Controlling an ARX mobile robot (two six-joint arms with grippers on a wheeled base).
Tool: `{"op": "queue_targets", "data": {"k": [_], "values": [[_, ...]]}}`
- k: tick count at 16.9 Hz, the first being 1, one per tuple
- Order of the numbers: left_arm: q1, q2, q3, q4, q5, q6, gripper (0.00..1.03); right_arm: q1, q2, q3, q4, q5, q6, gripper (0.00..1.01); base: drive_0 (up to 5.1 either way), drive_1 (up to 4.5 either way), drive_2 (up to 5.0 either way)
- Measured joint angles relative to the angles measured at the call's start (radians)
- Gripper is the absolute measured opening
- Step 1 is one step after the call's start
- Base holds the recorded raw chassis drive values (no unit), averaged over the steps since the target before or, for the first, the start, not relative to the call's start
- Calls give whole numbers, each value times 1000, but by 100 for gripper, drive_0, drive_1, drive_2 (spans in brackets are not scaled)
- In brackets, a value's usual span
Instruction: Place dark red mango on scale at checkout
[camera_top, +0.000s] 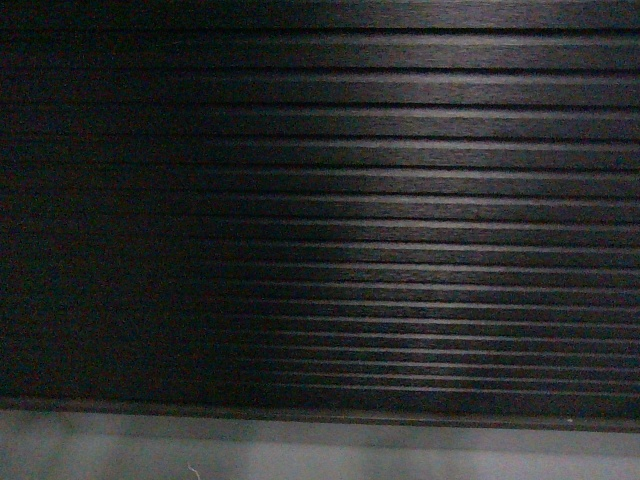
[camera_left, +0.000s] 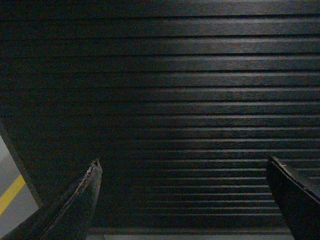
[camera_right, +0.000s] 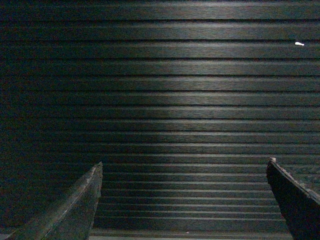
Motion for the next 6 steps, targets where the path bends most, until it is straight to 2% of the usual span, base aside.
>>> {"op": "queue_targets", "data": {"k": [6], "values": [[0,0,0,0,0,0,98,0,0,0,0,0,0,98,0,0,0]]}}
